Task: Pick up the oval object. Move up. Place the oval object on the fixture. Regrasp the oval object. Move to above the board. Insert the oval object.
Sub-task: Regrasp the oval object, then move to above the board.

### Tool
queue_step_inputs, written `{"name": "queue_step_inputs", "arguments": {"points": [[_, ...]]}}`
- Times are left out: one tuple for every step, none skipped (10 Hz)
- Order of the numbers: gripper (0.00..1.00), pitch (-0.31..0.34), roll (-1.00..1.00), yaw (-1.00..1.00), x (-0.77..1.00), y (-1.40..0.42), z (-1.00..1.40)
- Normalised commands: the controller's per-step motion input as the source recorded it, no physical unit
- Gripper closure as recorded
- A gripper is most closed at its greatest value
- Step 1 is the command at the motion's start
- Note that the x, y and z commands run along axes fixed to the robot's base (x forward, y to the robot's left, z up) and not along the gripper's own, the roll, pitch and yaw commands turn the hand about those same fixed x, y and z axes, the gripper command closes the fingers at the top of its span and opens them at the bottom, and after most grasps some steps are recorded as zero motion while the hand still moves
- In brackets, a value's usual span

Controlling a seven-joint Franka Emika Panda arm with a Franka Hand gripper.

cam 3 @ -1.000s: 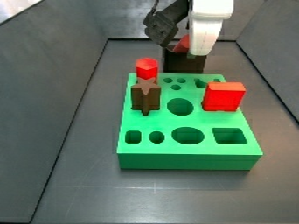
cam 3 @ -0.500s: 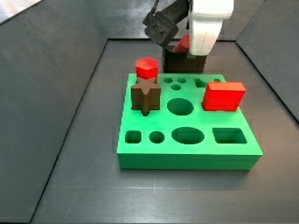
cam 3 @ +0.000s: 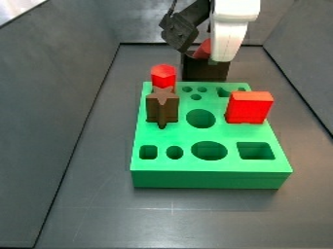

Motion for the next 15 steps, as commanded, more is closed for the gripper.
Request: {"name": "queue_step_inputs", "arguments": {"points": [[0.0,0.213,-0.04,0.06,0.08,-0.01,0.0],[0.0,0.213,-0.04,0.06,0.08,-0.01,0.0],[0.0,0.213,-0.04,0.06,0.08,-0.01,0.0],[0.0,0.213,-0.04,0.06,0.08,-0.01,0.0],[0.0,0.213,-0.04,0.06,0.08,-0.01,0.0],[0.0,0.213,-0.04,0.06,0.08,-0.01,0.0],[0.0,0.213,-0.04,0.06,0.08,-0.01,0.0],[0.0,0.213,-0.04,0.06,0.08,-0.01,0.0],[0.0,0.213,-0.04,0.06,0.08,-0.01,0.0],[1.0,0.0,0.0,0.0,0.0,0.5,0.17],[1.0,-0.129,0.22,0.07,-0.15,-0.21,1.0],[1.0,-0.115,0.23,0.07,-0.15,-0.21,1.0],[1.0,-0.104,0.21,0.05,-0.15,-0.2,1.0],[1.0,-0.1,0.17,0.03,-0.14,-0.19,1.0],[1.0,-0.086,0.14,0.01,-0.14,-0.18,1.0]]}}
